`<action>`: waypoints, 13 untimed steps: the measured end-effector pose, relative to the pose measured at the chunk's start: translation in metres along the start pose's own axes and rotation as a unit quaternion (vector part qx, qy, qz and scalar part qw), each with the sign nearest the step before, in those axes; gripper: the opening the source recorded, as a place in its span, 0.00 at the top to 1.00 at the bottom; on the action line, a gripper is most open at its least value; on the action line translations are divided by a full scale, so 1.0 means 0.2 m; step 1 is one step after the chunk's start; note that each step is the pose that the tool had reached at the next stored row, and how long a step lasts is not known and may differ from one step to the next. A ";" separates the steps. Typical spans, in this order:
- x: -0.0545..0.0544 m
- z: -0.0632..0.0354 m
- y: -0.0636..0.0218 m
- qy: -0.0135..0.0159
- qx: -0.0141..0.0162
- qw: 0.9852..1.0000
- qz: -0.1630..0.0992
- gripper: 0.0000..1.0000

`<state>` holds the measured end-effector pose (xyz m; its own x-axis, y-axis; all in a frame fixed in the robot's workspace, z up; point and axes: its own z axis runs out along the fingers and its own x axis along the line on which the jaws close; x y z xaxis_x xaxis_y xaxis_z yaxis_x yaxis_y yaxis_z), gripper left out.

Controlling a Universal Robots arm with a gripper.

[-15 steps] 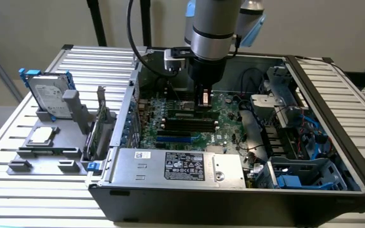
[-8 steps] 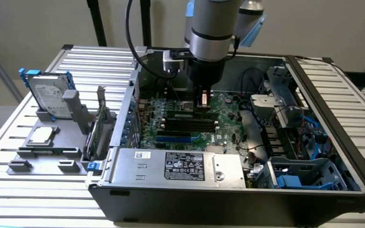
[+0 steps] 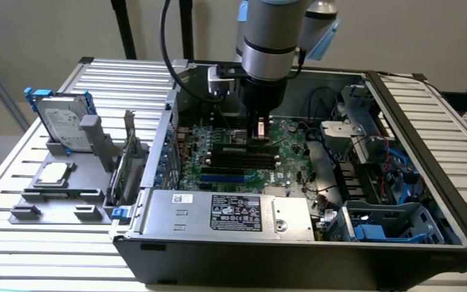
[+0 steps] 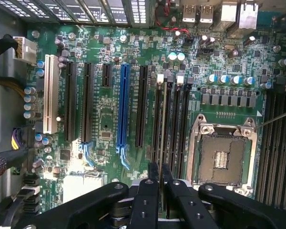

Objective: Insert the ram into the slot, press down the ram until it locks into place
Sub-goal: 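Insert the ram into the slot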

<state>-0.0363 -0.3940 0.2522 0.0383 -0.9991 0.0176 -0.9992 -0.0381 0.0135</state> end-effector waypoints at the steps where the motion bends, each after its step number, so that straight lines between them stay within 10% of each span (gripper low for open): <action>1: 0.00 0.002 0.000 0.000 0.000 1.000 0.000 0.86; 13: 0.01 0.044 0.003 0.000 0.000 1.000 -0.005 0.86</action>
<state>-0.0369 -0.3961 0.2434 0.0485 -0.9987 0.0177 -0.9987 -0.0482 0.0135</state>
